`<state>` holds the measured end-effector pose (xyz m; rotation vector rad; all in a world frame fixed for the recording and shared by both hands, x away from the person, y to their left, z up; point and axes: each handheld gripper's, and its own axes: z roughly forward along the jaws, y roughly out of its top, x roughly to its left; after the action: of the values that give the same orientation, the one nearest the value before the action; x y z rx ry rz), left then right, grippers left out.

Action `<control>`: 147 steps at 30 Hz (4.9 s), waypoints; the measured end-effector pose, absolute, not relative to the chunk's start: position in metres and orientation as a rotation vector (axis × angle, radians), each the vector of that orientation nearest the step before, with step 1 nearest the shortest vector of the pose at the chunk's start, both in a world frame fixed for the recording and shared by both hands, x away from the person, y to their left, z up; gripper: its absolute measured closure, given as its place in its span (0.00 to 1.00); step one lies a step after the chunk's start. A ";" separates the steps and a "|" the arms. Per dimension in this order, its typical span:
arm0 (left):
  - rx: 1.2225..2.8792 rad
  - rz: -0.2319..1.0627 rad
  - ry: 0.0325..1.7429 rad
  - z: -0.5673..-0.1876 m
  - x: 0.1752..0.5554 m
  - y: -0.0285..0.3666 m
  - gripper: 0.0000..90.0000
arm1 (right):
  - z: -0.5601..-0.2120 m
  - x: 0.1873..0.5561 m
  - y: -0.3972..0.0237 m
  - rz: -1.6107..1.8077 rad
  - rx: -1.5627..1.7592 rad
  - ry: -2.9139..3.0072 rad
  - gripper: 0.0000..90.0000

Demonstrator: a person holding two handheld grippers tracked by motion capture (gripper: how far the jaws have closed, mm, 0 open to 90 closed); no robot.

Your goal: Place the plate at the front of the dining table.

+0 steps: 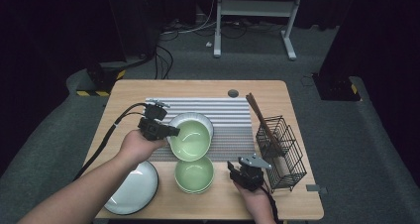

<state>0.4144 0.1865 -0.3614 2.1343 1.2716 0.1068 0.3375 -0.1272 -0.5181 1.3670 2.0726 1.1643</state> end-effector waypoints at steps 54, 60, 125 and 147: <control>1.996 0.191 1.462 -0.393 0.467 0.199 0.94 | -0.518 0.338 -0.127 1.164 1.366 2.068 0.57; 1.990 0.188 1.477 -0.398 0.474 0.197 0.94 | -0.519 0.338 -0.127 1.162 1.359 2.072 0.58; 2.010 0.183 1.614 -0.444 0.499 0.198 0.94 | -0.519 0.339 -0.127 1.165 1.372 2.069 0.58; 2.003 0.211 1.630 -0.448 0.501 0.196 0.94 | -0.519 0.339 -0.128 1.169 1.366 2.068 0.58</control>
<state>0.5006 0.1955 -0.4477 2.0034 1.6304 0.2112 0.3394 -0.1277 -0.5190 1.3656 2.0681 1.1692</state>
